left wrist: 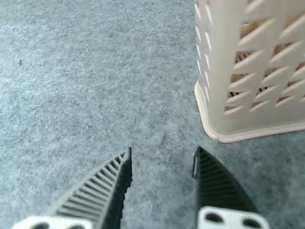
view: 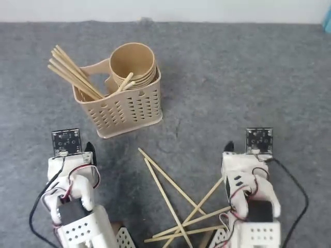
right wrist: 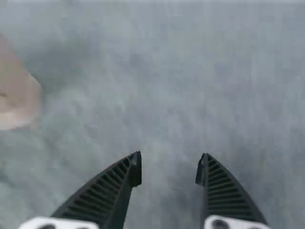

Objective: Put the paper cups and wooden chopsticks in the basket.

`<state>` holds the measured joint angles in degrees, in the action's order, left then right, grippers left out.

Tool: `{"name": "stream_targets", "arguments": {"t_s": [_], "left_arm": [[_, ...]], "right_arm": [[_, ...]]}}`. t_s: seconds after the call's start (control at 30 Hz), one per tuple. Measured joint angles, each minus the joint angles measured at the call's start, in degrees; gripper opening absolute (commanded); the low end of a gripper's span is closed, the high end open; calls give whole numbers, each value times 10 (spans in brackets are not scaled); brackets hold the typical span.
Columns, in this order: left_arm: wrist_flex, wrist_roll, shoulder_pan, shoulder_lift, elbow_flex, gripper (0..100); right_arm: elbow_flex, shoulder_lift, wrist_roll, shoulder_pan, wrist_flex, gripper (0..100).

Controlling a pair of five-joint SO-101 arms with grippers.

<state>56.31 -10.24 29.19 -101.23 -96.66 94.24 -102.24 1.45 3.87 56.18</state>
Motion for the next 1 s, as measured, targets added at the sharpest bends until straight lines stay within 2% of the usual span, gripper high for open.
{"name": "stream_targets", "arguments": {"t_s": [0.17, 0.27, 0.4, 0.73, 0.87, 1.0], "left_arm": [[0, 4, 0, 0, 0, 204], [4, 32, 0, 2, 1, 205], [74, 43, 0, 5, 33, 206], [149, 47, -53, 13, 139, 203], [149, 47, -65, 97, 213, 203], [161, 58, -92, 244, 312, 202]], "right_arm": [[10, 4, 32, -18, 3, 199], [10, 4, 32, -16, 3, 199], [10, 4, 32, -14, 3, 199], [10, 4, 32, -14, 3, 199], [10, 4, 32, -14, 3, 199], [10, 4, 32, -14, 11, 201]]}}
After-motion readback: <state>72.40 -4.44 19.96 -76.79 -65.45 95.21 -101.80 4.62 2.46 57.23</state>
